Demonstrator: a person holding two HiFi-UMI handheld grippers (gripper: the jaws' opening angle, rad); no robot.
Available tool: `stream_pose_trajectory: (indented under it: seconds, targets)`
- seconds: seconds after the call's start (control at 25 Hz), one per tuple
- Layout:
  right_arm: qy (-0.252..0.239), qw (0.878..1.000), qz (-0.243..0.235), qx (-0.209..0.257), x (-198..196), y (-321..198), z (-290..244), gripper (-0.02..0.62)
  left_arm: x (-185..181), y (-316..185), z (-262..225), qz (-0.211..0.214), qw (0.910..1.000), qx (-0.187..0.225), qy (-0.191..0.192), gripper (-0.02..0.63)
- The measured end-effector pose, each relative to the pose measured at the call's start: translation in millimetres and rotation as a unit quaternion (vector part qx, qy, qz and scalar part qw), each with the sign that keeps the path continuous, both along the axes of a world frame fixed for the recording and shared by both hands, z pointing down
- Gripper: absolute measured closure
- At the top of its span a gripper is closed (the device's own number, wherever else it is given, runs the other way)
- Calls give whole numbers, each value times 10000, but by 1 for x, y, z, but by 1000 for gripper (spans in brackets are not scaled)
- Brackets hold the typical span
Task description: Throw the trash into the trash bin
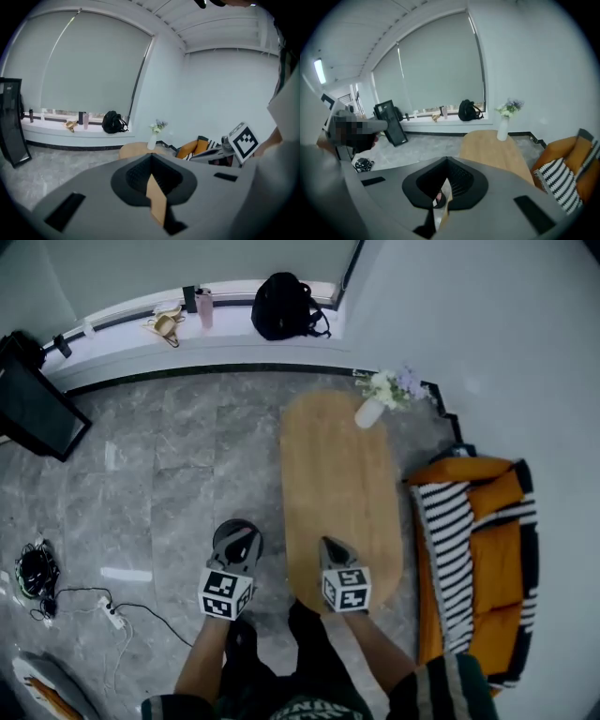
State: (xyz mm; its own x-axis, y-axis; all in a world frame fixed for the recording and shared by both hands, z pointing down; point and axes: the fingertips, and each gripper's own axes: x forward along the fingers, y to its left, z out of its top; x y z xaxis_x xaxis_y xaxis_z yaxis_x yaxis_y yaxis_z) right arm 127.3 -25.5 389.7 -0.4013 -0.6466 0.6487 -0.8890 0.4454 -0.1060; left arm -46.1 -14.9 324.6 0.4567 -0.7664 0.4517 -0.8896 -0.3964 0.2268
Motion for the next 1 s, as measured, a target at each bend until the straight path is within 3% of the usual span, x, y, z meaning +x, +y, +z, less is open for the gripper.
stream_pose_trajectory:
  seconds: [0.2,0.4,0.52,0.76,1.0]
  targets:
    - [-325,9972,412,532,22,9,-80,598,40,-10,-60,513,9980,360,-62,607]
    - [-579,9903,870,915,37,26,-138,598,57,0,-106,858,9948,546,51,607]
    - [-551,9848,1040,1275,44,32,-172,598,70,7,-124,1193,9901,738,-76,607]
    - [-665,9728,1405,1719,35,43,-214,598,62,20,-153,1556,9832,953,-25,607]
    - [-633,9683,1495,1900,29,57,-224,598,59,31,-161,1751,9791,1032,-36,607]
